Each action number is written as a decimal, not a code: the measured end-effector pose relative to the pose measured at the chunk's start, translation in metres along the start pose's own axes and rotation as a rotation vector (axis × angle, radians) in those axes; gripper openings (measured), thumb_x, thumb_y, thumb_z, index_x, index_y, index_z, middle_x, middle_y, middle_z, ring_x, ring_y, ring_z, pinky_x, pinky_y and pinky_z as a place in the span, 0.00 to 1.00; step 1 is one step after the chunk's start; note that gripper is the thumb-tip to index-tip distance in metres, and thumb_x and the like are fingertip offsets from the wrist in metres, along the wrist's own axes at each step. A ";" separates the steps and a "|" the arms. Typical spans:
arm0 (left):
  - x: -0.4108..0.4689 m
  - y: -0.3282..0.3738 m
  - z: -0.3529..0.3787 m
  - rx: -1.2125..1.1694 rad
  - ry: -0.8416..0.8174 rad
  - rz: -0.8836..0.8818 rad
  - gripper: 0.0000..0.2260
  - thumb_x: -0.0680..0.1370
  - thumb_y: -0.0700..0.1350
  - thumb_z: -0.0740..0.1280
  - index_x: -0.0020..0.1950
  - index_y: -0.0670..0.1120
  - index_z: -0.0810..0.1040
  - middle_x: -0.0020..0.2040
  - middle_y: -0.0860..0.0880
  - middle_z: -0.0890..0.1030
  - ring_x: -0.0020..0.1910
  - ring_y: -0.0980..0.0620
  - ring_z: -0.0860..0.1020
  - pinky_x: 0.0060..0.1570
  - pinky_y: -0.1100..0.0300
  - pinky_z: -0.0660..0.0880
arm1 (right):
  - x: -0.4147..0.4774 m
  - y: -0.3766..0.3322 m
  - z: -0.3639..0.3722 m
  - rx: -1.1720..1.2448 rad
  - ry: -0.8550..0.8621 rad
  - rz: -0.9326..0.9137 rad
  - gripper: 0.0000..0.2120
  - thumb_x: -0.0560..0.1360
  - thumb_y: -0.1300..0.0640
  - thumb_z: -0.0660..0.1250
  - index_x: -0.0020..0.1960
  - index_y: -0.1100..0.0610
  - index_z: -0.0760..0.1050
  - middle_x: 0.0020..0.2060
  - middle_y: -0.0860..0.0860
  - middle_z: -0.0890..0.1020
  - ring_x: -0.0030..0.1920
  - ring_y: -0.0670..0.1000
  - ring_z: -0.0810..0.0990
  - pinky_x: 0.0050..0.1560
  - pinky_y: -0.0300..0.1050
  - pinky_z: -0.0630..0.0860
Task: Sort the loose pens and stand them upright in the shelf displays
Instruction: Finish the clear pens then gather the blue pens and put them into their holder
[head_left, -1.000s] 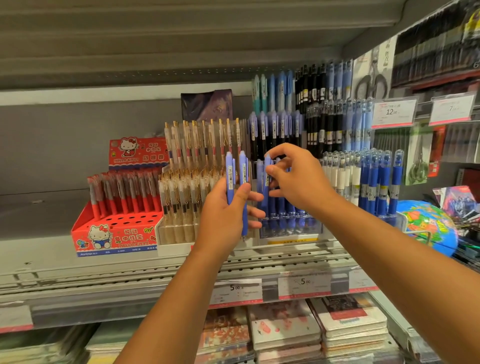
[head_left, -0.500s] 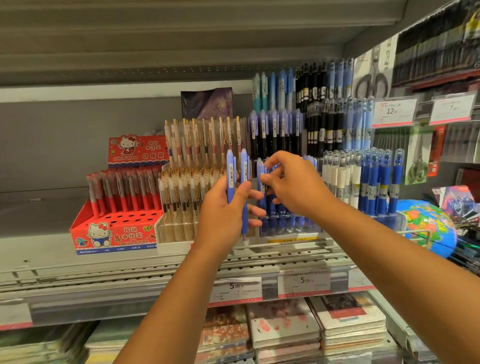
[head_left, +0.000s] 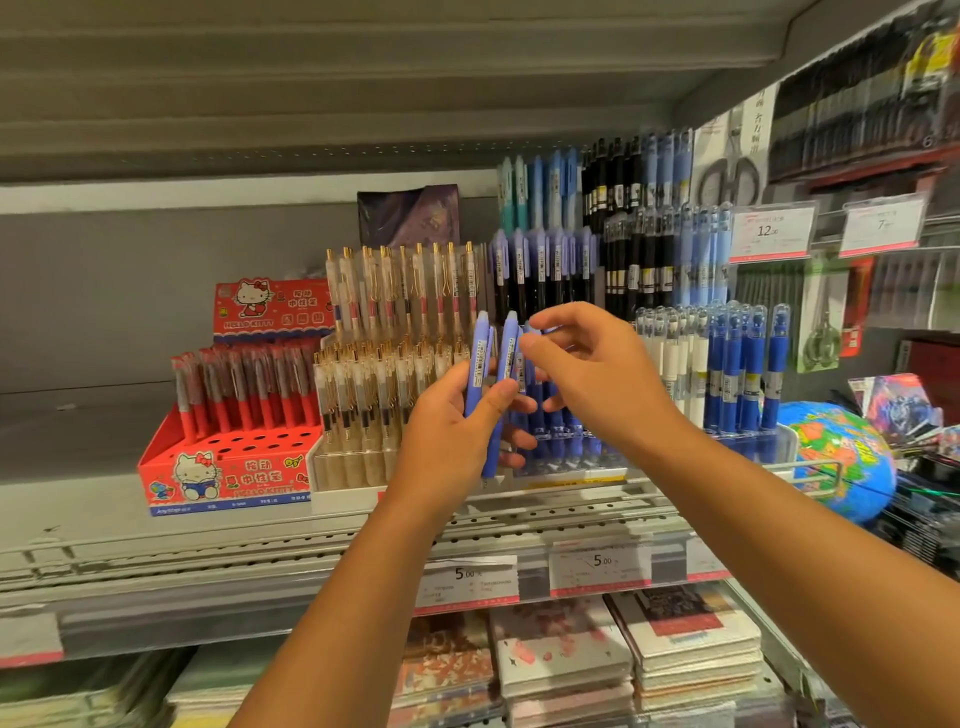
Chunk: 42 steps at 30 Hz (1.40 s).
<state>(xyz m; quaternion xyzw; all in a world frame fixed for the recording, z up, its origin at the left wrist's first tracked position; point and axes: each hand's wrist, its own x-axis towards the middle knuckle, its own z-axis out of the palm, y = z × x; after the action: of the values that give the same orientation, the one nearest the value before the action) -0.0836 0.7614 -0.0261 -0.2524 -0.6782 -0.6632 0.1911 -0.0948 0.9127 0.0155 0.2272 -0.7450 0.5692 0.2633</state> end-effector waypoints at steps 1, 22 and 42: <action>0.000 0.000 0.000 0.004 -0.017 -0.001 0.09 0.79 0.48 0.65 0.57 0.60 0.77 0.44 0.47 0.85 0.36 0.45 0.84 0.34 0.53 0.82 | -0.002 -0.003 0.001 0.026 -0.028 0.006 0.09 0.76 0.52 0.70 0.56 0.50 0.77 0.46 0.51 0.81 0.44 0.52 0.83 0.39 0.51 0.83; 0.003 -0.004 -0.004 0.072 0.054 -0.027 0.08 0.83 0.52 0.62 0.46 0.51 0.75 0.31 0.51 0.72 0.24 0.55 0.65 0.24 0.63 0.64 | 0.011 -0.001 -0.023 0.206 0.179 -0.013 0.10 0.78 0.64 0.67 0.58 0.57 0.74 0.42 0.50 0.77 0.41 0.47 0.85 0.38 0.40 0.82; 0.007 -0.003 -0.001 -0.038 0.111 -0.098 0.04 0.83 0.41 0.61 0.54 0.49 0.73 0.35 0.52 0.79 0.33 0.54 0.76 0.33 0.60 0.77 | 0.023 0.014 -0.008 -0.249 0.102 -0.213 0.10 0.78 0.59 0.69 0.57 0.51 0.73 0.44 0.47 0.77 0.41 0.55 0.81 0.43 0.54 0.82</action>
<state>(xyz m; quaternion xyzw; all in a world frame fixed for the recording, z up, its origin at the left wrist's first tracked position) -0.0914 0.7611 -0.0244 -0.1853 -0.6655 -0.6974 0.1908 -0.1205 0.9234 0.0221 0.2415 -0.7672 0.4519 0.3858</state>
